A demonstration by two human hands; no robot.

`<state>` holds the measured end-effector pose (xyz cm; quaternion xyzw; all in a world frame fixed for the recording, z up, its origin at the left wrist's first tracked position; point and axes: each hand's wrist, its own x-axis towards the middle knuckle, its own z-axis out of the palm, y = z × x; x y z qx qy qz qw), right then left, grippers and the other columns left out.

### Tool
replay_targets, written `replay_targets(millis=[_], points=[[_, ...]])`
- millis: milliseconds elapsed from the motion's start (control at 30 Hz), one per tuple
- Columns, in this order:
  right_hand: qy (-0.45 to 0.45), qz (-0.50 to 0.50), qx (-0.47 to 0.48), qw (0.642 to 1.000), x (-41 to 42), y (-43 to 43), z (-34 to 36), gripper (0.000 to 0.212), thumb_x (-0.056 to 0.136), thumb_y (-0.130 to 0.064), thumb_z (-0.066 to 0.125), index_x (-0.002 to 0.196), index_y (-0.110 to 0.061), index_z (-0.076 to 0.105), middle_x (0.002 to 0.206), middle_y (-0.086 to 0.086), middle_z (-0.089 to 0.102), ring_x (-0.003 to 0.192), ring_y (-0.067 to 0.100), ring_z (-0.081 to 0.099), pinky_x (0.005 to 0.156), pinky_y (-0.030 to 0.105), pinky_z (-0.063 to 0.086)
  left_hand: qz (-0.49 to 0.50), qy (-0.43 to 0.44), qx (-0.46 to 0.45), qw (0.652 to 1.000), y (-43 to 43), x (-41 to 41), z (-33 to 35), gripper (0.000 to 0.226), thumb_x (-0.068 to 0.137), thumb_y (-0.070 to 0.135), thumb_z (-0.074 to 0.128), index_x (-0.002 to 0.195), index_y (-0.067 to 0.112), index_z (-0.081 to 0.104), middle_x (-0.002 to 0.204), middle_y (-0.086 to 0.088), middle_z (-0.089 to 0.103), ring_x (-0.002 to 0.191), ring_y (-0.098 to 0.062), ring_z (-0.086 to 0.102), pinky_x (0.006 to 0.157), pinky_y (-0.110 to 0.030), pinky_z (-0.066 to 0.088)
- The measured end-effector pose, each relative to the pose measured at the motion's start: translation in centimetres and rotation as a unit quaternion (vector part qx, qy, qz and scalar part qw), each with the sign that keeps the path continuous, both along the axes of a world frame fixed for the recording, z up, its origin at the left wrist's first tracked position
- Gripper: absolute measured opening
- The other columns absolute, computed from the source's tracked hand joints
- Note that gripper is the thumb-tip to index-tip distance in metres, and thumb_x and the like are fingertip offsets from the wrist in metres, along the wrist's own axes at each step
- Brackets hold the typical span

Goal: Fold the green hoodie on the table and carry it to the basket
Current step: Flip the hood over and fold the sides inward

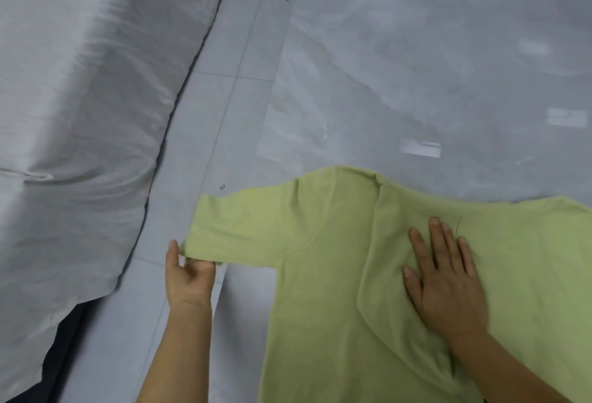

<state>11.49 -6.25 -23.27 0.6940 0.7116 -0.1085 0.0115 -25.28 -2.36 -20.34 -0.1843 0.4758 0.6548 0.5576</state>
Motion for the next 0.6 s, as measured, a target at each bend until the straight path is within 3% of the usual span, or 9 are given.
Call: replay_targets(millis=[67, 133, 233, 300, 367, 433, 500, 567, 600], points=[[0.004, 0.000, -0.006, 1.000, 0.0, 0.1, 0.1, 0.065, 0.094, -0.048, 0.009, 0.139, -0.009, 0.034, 0.146, 0.023, 0.033, 0.134, 0.033, 0.026, 0.115, 0.041, 0.009, 0.007, -0.032, 0.096, 0.995, 0.0, 0.9, 1.7, 0.090, 0.033, 0.020, 0.092, 0.115, 0.003, 0.059, 0.109, -0.013, 0.069, 0.102, -0.024, 0.066, 0.075, -0.037, 0.056], [0.007, 0.003, -0.007, 1.000, 0.0, 0.0, 0.3, 0.066, 0.094, -0.049, 0.008, 0.139, -0.009, 0.035, 0.146, 0.023, 0.033, 0.135, 0.032, 0.025, 0.115, 0.040, 0.008, -0.045, -0.024, 0.131, 0.990, 0.1, 2.0, 3.5, 0.075, 0.050, 0.035, 0.084, 0.113, 0.000, 0.062, 0.114, -0.014, 0.067, 0.104, -0.026, 0.066, 0.077, -0.040, 0.057], [0.032, 0.001, -0.042, 0.999, 0.0, 0.1, 0.4, 0.066, 0.092, -0.051, 0.012, 0.138, -0.012, 0.038, 0.147, 0.021, 0.034, 0.136, 0.028, 0.023, 0.115, 0.035, 0.004, -0.179, -0.020, 0.235, 0.955, 0.1, 3.3, 7.0, 0.054, 0.081, 0.043, 0.061, 0.118, 0.004, 0.061, 0.129, -0.014, 0.059, 0.124, -0.027, 0.052, 0.109, -0.044, 0.034], [0.086, -0.020, -0.056, 0.994, 0.2, 0.2, 0.7, 0.069, 0.086, -0.054, 0.019, 0.137, -0.013, 0.042, 0.148, 0.018, 0.033, 0.138, 0.025, 0.024, 0.114, 0.032, 0.004, -0.275, 0.064, 0.281, 0.917, -0.3, 4.9, 9.6, 0.052, 0.079, 0.044, 0.065, 0.120, 0.013, 0.062, 0.131, -0.007, 0.058, 0.128, -0.022, 0.048, 0.111, -0.041, 0.028], [0.252, -0.088, -0.063, 0.962, 0.2, 0.6, 2.8, 0.072, 0.082, -0.055, 0.022, 0.132, -0.010, 0.049, 0.147, 0.015, 0.036, 0.139, 0.022, 0.027, 0.114, 0.032, 0.011, -0.339, 0.193, 0.241, 0.889, -1.6, 7.1, 12.3, 0.060, 0.062, 0.049, 0.078, 0.115, 0.025, 0.065, 0.124, 0.003, 0.063, 0.121, -0.015, 0.054, 0.103, -0.040, 0.042], [0.444, -0.201, -0.063, 0.871, 0.6, 0.7, 5.9, 0.055, 0.090, -0.049, 0.034, 0.126, -0.012, 0.054, 0.142, 0.009, 0.045, 0.132, 0.014, 0.035, 0.108, 0.019, 0.025, -0.418, 0.289, 0.250, 0.824, -3.1, 9.5, 14.5, 0.057, 0.055, 0.051, 0.081, 0.107, 0.031, 0.068, 0.115, 0.011, 0.067, 0.112, -0.009, 0.059, 0.092, -0.032, 0.050], [0.651, -0.308, -0.103, 0.686, 1.8, -0.9, 8.5, 0.044, 0.090, -0.050, 0.038, 0.116, -0.022, 0.061, 0.131, 0.005, 0.056, 0.120, 0.014, 0.053, 0.095, 0.019, 0.044, -0.537, 0.362, 0.286, 0.706, -5.3, 12.2, 15.8, 0.045, 0.062, 0.045, 0.078, 0.104, 0.034, 0.069, 0.117, 0.017, 0.063, 0.115, -0.004, 0.055, 0.093, -0.020, 0.044], [0.786, -0.351, -0.183, 0.475, 3.7, -3.6, 10.6, 0.059, 0.073, -0.063, 0.044, 0.114, -0.025, 0.065, 0.121, 0.009, 0.064, 0.107, 0.021, 0.064, 0.079, 0.035, 0.057, -0.628, 0.451, 0.335, 0.538, -8.0, 14.7, 15.7, 0.034, 0.072, 0.036, 0.073, 0.105, 0.028, 0.069, 0.129, 0.016, 0.053, 0.124, -0.006, 0.048, 0.099, -0.020, 0.039], [0.815, -0.345, -0.224, 0.409, 4.3, -5.1, 11.1, 0.064, 0.071, -0.065, 0.045, 0.118, -0.025, 0.063, 0.123, 0.010, 0.063, 0.110, 0.024, 0.062, 0.078, 0.040, 0.058, -0.638, 0.523, 0.372, 0.424, -9.5, 15.8, 15.1, 0.030, 0.076, 0.039, 0.069, 0.102, 0.025, 0.068, 0.135, 0.012, 0.048, 0.127, -0.008, 0.044, 0.101, -0.024, 0.038]])
